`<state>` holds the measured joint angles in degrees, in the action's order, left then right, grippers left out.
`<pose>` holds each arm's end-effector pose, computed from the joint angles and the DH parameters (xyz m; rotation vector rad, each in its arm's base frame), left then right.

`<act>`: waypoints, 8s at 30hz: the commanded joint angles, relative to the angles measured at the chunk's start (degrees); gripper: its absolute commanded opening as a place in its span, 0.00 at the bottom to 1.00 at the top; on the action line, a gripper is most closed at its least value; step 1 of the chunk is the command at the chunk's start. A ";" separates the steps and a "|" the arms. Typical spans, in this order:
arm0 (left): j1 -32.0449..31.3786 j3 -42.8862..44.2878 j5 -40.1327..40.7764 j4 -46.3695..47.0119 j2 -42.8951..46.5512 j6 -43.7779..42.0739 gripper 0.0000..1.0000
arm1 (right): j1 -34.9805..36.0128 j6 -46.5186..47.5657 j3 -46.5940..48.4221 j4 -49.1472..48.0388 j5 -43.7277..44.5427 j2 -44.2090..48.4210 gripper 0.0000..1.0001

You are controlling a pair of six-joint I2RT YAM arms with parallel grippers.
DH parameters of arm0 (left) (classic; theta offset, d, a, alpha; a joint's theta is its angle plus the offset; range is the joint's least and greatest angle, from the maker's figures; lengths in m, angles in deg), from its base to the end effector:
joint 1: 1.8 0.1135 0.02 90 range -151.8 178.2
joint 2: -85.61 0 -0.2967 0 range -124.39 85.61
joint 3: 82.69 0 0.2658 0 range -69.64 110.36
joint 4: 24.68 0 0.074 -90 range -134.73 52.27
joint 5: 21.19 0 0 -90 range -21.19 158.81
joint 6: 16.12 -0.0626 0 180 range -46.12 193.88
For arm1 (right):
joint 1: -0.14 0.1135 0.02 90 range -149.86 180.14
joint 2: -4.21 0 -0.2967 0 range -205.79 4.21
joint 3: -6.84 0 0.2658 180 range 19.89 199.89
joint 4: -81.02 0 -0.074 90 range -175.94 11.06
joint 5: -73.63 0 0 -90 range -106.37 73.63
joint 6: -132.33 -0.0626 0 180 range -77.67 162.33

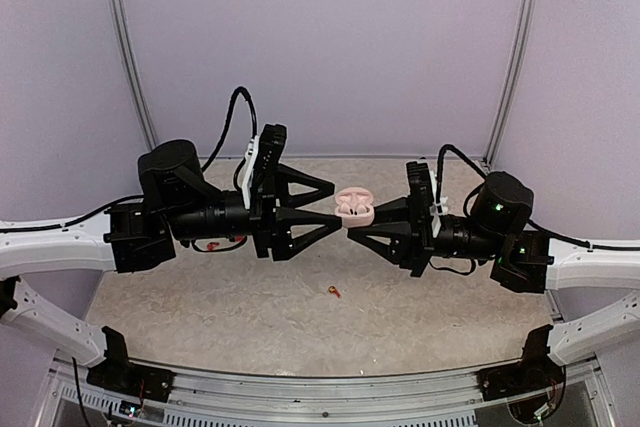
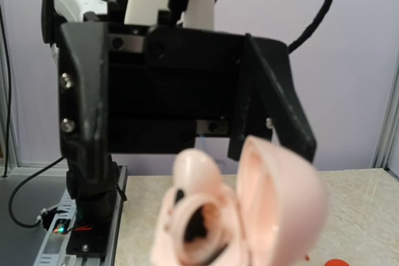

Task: Insert the wireless bluetooth earbuds into the charging case
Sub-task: Adjust the left earbud in the left side groove of the charging case, then close the charging case with the earbuds, then pick up the charging case from the center of the board, then pass from the left arm to the right

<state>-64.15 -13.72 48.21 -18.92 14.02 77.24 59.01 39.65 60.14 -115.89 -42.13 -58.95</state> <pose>0.1309 -0.2974 0.3901 1.0632 1.2509 -1.1701 0.1201 0.2514 0.3487 -1.0675 1.1610 1.1838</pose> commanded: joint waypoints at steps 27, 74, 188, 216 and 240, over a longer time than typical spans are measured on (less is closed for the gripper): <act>1.75 0.09 -5.93 1.88 0.63 0.06 0.70 | 0.80 -1.07 1.25 -0.28 -1.71 -0.14 0.00; 1.05 -6.20 24.59 0.70 7.77 5.46 0.99 | -12.41 -16.76 -0.26 13.21 0.11 1.54 0.00; 40.27 20.01 20.95 -44.37 -43.05 3.94 0.69 | -35.54 2.09 3.53 24.06 -11.65 -2.20 0.96; 31.72 20.90 8.23 -49.50 -38.29 17.98 0.24 | -23.25 16.46 2.34 25.43 8.04 1.36 1.00; 20.66 30.65 -4.24 -60.03 -35.03 37.27 0.25 | 14.47 51.82 16.83 27.54 49.07 -29.08 0.60</act>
<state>-42.53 14.98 46.24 -76.67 -21.12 112.32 71.62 85.16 72.84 -88.57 -0.75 -83.15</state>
